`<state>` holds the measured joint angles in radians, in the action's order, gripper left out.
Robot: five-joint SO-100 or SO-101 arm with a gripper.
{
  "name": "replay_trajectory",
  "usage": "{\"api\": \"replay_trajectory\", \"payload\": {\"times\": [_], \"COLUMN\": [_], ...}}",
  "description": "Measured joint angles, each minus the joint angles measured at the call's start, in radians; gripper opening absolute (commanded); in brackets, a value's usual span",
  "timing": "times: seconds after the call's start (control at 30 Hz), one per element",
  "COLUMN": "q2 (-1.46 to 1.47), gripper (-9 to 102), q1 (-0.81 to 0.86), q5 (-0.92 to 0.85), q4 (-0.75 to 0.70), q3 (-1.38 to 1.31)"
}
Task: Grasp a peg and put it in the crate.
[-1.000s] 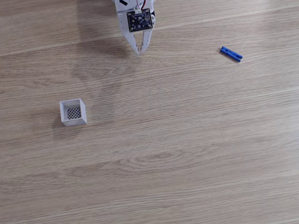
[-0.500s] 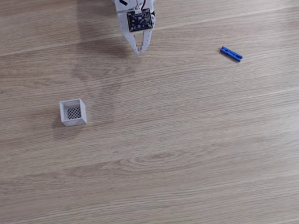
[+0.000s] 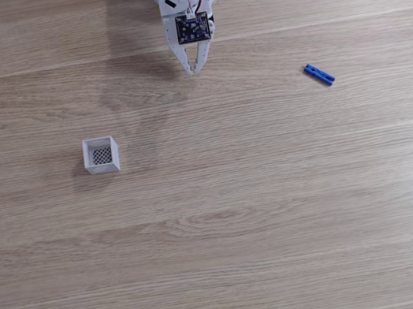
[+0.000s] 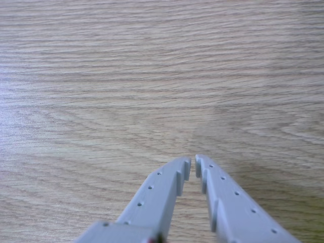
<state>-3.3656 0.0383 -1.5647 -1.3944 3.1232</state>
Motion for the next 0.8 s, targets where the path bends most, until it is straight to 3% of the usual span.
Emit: {"api": "replay_trajectory", "payload": {"times": [0.43,0.8], "q2": [0.077,0.718], "gripper": [0,-1], "q1": [0.0,-0.012], "q5": [-0.06,-0.698], "q4": [0.018,0.034], "q3": [-0.005,-0.347]}}
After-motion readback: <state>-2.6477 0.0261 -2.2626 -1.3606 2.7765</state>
